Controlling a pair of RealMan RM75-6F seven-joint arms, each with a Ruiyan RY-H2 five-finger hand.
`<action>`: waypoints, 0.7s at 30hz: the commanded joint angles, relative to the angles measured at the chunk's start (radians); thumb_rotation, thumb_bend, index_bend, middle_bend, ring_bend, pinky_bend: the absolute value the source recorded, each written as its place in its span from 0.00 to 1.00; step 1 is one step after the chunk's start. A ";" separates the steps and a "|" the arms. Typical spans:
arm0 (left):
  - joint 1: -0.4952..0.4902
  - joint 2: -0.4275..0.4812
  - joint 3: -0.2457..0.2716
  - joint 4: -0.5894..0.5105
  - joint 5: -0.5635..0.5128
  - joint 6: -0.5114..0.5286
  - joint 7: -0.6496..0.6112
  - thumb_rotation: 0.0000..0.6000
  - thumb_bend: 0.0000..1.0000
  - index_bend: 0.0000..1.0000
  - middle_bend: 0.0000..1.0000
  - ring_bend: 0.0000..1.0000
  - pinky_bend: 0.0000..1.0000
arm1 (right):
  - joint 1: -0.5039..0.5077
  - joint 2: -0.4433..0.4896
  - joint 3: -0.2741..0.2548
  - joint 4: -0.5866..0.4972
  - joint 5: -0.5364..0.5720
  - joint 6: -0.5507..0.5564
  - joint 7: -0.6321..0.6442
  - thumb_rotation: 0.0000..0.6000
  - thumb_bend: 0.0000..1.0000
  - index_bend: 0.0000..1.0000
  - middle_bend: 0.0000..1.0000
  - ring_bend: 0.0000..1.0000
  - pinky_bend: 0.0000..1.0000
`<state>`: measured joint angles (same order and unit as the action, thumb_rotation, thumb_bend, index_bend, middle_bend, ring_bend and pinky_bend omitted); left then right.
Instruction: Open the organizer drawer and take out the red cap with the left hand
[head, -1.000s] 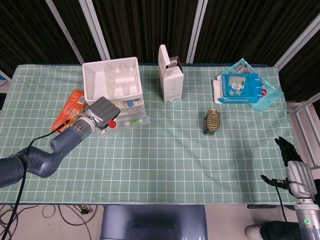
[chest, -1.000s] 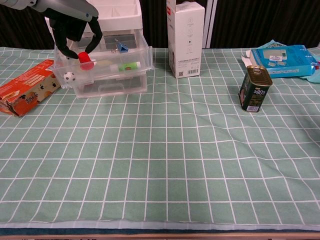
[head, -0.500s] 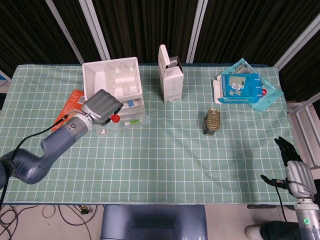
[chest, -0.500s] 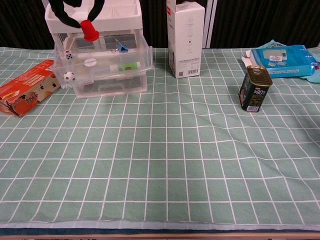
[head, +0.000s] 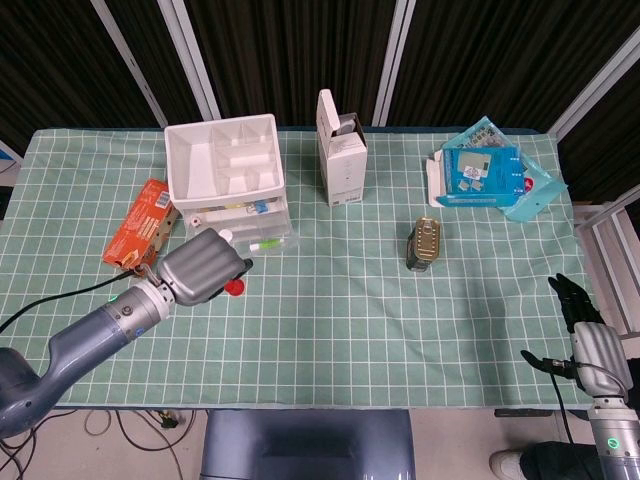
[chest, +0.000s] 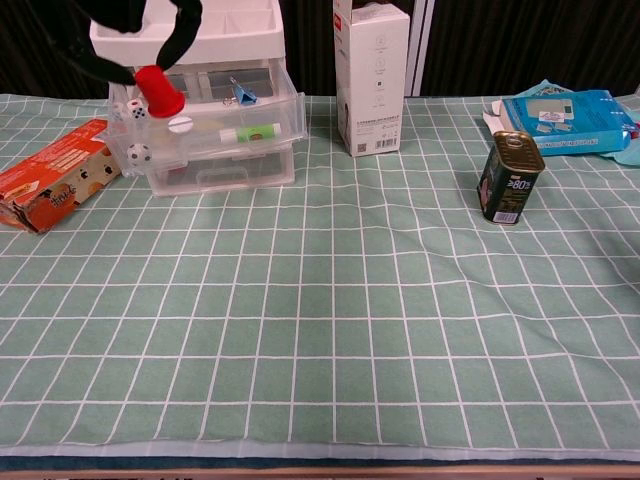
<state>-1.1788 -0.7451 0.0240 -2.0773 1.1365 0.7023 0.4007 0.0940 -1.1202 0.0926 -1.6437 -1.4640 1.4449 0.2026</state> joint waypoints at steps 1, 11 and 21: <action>0.046 -0.019 0.032 -0.020 0.052 -0.005 0.007 1.00 0.33 0.57 1.00 1.00 1.00 | 0.000 0.001 0.000 0.000 0.000 0.000 0.000 1.00 0.06 0.00 0.00 0.00 0.22; 0.122 -0.217 0.104 0.092 0.056 -0.034 0.089 1.00 0.33 0.57 1.00 1.00 1.00 | 0.001 0.001 0.001 -0.001 0.004 -0.004 0.002 1.00 0.06 0.00 0.00 0.00 0.22; 0.129 -0.406 0.158 0.229 -0.042 -0.053 0.240 1.00 0.33 0.57 1.00 1.00 1.00 | 0.001 0.001 0.001 -0.001 0.006 -0.006 0.004 1.00 0.06 0.00 0.00 0.00 0.22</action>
<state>-1.0502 -1.1205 0.1663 -1.8701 1.1183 0.6523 0.6081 0.0952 -1.1187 0.0934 -1.6446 -1.4584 1.4392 0.2062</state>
